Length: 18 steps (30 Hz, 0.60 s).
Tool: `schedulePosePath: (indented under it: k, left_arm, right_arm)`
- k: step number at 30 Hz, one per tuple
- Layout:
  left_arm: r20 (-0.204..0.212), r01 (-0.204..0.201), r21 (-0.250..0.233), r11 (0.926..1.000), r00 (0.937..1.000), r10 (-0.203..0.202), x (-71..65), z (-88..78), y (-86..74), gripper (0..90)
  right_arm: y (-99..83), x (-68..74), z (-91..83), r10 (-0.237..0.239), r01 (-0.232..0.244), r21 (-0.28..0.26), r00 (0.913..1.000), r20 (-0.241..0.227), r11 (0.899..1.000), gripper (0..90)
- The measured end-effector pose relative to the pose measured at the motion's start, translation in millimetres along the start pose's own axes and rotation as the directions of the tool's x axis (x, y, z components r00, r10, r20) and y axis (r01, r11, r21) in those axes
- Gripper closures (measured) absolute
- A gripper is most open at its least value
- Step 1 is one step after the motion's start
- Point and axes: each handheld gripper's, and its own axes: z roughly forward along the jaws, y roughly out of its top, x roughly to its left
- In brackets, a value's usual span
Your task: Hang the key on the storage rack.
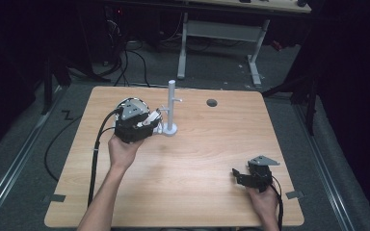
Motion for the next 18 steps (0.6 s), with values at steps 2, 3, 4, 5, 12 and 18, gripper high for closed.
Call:
schedulePosePath:
  k: [2, 3, 4, 5, 12, 18]
  left_arm:
    - [0.002, -0.002, -0.005, 1.0000, 1.0000, 0.002, 0.0, 0.5, 2.2, 53.4]
    - [0.008, 0.002, -0.009, 1.0000, 1.0000, -0.002, 0.3, 0.6, 3.1, 53.4]
    - [0.010, 0.003, -0.009, 1.0000, 0.9999, -0.003, 0.6, 0.9, 4.5, 53.4]
    - [0.007, -0.003, -0.008, 1.0000, 1.0000, 0.004, 0.5, 1.2, 5.6, 53.4]
    - [0.004, -0.015, -0.015, 0.9998, 0.9999, 0.015, 0.0, 3.5, 15.7, 53.4]
    - [-0.010, -0.024, -0.014, 0.9996, 0.9997, 0.024, 1.4, 4.0, 21.8, 53.4]
  right_arm:
    - [0.0, 0.0, 0.0, 0.000, 0.000, 0.000, 1.0000, 0.000, 1.000, 25.2]
    - [0.0, 0.0, 0.0, 0.000, 0.000, 0.000, 1.0000, 0.000, 1.000, 25.2]
    - [0.0, 0.0, 0.0, 0.000, 0.000, 0.000, 1.0000, 0.000, 1.000, 25.2]
    - [0.0, 0.0, 0.0, 0.000, 0.000, 0.000, 1.0000, 0.000, 1.000, 25.2]
    - [0.0, 0.0, 0.0, 0.000, 0.000, 0.000, 1.0000, -0.001, 1.000, 25.2]
    - [0.0, -0.1, 0.0, -0.001, 0.001, 0.000, 1.0000, -0.001, 1.000, 25.1]
